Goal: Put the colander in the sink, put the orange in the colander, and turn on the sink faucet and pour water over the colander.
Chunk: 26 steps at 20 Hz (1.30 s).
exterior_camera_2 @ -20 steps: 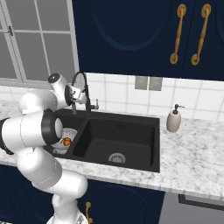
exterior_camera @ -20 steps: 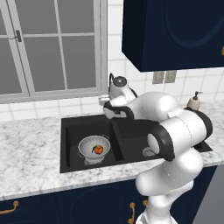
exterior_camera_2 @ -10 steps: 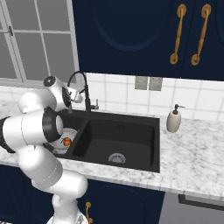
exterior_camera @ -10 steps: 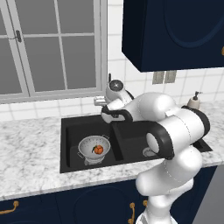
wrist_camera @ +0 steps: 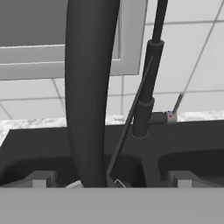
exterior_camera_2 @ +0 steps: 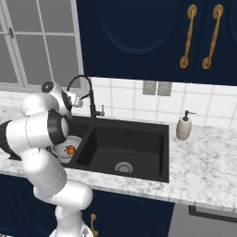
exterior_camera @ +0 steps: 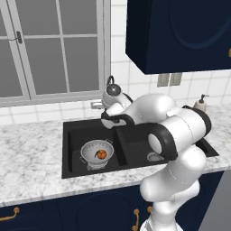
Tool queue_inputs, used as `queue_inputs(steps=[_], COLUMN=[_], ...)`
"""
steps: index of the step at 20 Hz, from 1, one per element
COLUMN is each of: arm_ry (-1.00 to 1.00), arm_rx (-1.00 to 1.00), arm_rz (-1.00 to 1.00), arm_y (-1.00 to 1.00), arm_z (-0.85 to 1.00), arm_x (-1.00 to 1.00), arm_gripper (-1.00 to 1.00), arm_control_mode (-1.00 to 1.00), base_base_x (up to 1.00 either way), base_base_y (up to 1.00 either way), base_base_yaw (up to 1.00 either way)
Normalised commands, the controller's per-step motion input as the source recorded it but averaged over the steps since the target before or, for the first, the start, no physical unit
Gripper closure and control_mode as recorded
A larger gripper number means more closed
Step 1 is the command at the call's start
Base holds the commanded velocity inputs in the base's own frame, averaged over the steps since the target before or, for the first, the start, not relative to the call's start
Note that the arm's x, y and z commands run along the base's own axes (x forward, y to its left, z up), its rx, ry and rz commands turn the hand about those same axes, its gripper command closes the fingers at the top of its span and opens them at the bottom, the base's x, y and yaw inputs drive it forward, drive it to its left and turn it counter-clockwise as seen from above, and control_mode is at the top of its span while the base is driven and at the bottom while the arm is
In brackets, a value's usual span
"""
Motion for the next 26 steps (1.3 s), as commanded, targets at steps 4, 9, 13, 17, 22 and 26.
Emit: queue_inputs(steps=[4, 9, 13, 17, 22, 26], arm_ry=[0.0, 0.0, 0.0, 0.0, 0.0, 0.0], arm_rx=[0.0, 0.0, 0.0, 0.0, 0.0, 0.0], arm_rz=[0.0, 0.0, 0.0, 0.0, 0.0, 0.0], arm_y=[-0.02, -0.11, -0.15, -0.16, -0.18, -0.24], arm_z=[0.0, -0.01, -0.04, -0.05, -0.1, -0.18], arm_x=[0.32, 0.26, 0.25, 0.33, 0.28, 0.26], arm_gripper=[-1.0, -1.0, -1.0, -1.0, -1.0, -1.0], arm_control_mode=[-1.0, -1.0, -1.0, -1.0, -1.0, -1.0], base_base_x=[0.0, 0.0, 0.0, 0.0, 0.0, 0.0], base_base_y=[0.0, 0.0, 0.0, 0.0, 0.0, 0.0], base_base_yaw=[0.0, 0.0, 0.0, 0.0, 0.0, 0.0])
